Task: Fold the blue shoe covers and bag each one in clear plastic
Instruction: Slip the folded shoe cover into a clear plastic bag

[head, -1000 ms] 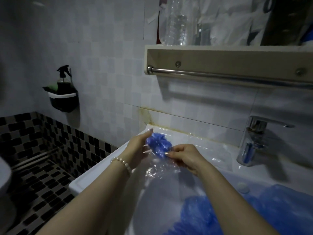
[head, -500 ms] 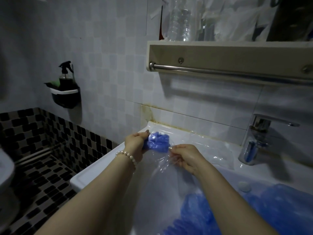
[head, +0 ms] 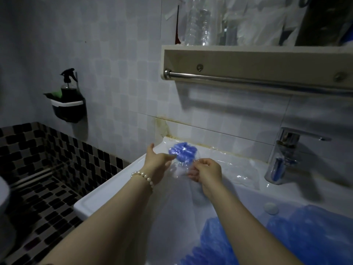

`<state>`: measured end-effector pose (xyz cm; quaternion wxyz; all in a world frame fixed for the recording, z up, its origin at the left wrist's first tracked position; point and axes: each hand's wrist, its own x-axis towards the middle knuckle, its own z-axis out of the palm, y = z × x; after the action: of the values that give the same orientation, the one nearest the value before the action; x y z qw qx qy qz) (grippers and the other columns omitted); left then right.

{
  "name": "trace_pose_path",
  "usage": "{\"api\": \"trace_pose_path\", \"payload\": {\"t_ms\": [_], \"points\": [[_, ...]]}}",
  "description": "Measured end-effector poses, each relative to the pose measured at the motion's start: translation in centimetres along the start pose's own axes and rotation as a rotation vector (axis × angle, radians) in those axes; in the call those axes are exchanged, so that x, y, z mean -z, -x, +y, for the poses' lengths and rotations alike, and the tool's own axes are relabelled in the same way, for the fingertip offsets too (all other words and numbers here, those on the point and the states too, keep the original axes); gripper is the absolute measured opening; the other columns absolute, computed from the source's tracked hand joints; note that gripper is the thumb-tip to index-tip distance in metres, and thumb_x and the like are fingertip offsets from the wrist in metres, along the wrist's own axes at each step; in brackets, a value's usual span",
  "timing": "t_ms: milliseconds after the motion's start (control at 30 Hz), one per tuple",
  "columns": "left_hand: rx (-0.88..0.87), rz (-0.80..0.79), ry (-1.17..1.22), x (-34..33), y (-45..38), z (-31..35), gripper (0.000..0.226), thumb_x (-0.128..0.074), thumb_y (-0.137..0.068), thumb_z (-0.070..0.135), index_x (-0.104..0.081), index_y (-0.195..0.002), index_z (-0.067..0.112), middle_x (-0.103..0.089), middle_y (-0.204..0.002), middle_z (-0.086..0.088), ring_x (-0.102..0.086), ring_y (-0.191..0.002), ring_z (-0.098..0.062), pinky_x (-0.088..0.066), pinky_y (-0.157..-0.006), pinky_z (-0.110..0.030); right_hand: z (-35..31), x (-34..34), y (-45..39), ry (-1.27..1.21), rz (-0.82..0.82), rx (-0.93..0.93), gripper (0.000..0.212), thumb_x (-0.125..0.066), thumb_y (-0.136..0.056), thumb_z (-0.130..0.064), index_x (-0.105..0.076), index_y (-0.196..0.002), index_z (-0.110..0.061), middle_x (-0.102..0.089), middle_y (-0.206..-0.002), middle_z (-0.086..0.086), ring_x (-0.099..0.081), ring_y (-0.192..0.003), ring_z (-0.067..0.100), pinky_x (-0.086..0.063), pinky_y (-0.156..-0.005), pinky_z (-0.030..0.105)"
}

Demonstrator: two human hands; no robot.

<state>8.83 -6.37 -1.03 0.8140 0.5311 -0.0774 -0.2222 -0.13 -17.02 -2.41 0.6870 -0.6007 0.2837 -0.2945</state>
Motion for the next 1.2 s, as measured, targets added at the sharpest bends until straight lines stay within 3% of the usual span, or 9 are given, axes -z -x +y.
{"api": "trace_pose_path", "payload": {"t_ms": [167, 300, 467, 600, 700, 833, 900, 1067, 1200], "points": [[-0.497, -0.059, -0.777, 0.1, 0.9, -1.0, 0.064, -0.062, -0.088, 0.011, -0.033, -0.145, 0.021, -0.032, -0.151, -0.002, -0.031, -0.138, -0.020, -0.027, -0.112, -0.034, -0.8, -1.4, -1.1, 0.004, -0.111, -0.119, 0.030, -0.060, -0.092, -0.028, -0.058, -0.111, -0.004, -0.065, -0.089, 0.016, -0.064, -0.066, 0.028, -0.057, -0.065, 0.036], [-0.514, -0.185, -1.296, 1.0, 1.4, -1.3, 0.057, -0.057, -0.092, 0.028, -0.035, -0.145, 0.023, -0.023, -0.156, -0.003, -0.017, -0.144, -0.021, -0.016, -0.116, -0.045, -3.0, -0.6, -0.2, 0.513, -0.164, 0.021, 0.023, -0.055, -0.093, -0.033, -0.050, -0.102, -0.013, -0.055, -0.065, 0.005, -0.057, -0.051, 0.024, -0.053, -0.051, 0.030], [-0.699, -0.220, -1.428, 1.3, 3.2, -1.3, 0.032, -0.063, -0.084, 0.019, -0.066, -0.116, 0.019, -0.060, -0.125, -0.006, -0.051, -0.118, -0.027, -0.035, -0.097, -0.027, -6.0, 3.2, 2.1, 0.979, -0.373, 0.134, 0.008, -0.066, -0.085, -0.014, -0.064, -0.087, -0.007, -0.059, -0.065, 0.007, -0.057, -0.048, 0.017, -0.046, -0.041, 0.020], [-0.521, -0.527, -1.503, -0.5, 6.6, -1.6, 0.019, -0.066, -0.082, 0.013, -0.074, -0.100, 0.015, -0.070, -0.101, 0.001, -0.058, -0.086, -0.010, -0.033, -0.069, -0.012, -4.5, 6.0, 5.1, 1.428, -0.876, -0.079, 0.023, -0.073, -0.080, -0.013, -0.070, -0.102, -0.015, -0.067, -0.098, 0.002, -0.061, -0.083, 0.015, -0.052, -0.071, 0.024], [-0.256, -0.851, -1.726, -1.5, 8.2, -3.1, 0.028, -0.073, -0.078, 0.017, -0.072, -0.106, 0.017, -0.070, -0.106, 0.001, -0.056, -0.084, -0.007, -0.042, -0.075, -0.016, -1.7, 6.9, 6.8, 1.606, -0.937, -0.068, 0.030, -0.077, -0.076, -0.018, -0.071, -0.106, -0.017, -0.062, -0.105, -0.002, -0.053, -0.093, 0.011, -0.043, -0.083, 0.022], [-0.049, -1.000, -1.868, -1.1, 9.2, -5.2, 0.051, -0.082, -0.070, 0.026, -0.064, -0.117, 0.015, -0.066, -0.117, -0.003, -0.057, -0.091, -0.012, -0.049, -0.092, -0.029, 1.0, 7.0, 8.0, 1.465, -1.038, -0.129, 0.025, -0.075, -0.076, -0.012, -0.074, -0.100, -0.007, -0.068, -0.096, 0.003, -0.054, -0.087, 0.006, -0.041, -0.083, 0.018], [-0.011, -1.010, -1.859, -0.7, 9.6, -5.2, 0.065, -0.083, -0.069, 0.027, -0.055, -0.126, 0.016, -0.062, -0.124, 0.001, -0.059, -0.103, -0.014, -0.047, -0.097, -0.031, 1.6, 6.8, 7.6, 1.494, -0.987, -0.080, 0.023, -0.072, -0.077, -0.009, -0.074, -0.100, -0.007, -0.070, -0.099, 0.008, -0.055, -0.085, 0.010, -0.043, -0.083, 0.023], [-0.103, -0.917, -1.833, 0.5, 10.1, -5.6, 0.058, -0.079, -0.069, 0.037, -0.059, -0.122, 0.025, -0.066, -0.117, 0.008, -0.061, -0.105, -0.015, -0.046, -0.098, -0.032, 2.7, 8.3, 3.9, 1.726, -0.362, 0.087, 0.022, -0.057, -0.083, -0.012, -0.065, -0.104, -0.012, -0.062, -0.111, 0.008, -0.059, -0.101, 0.029, -0.047, -0.085, 0.035], [-0.241, -0.776, -1.783, 0.6, 10.2, -6.4, 0.043, -0.071, -0.074, 0.042, -0.065, -0.114, 0.025, -0.068, -0.110, 0.008, -0.062, -0.102, -0.015, -0.047, -0.095, -0.029, 4.4, 10.5, 4.2, 1.744, -0.501, 0.003, 0.018, -0.062, -0.082, -0.009, -0.053, -0.092, -0.021, -0.056, -0.113, 0.011, -0.053, -0.097, 0.022, -0.041, -0.077, 0.028]]}}
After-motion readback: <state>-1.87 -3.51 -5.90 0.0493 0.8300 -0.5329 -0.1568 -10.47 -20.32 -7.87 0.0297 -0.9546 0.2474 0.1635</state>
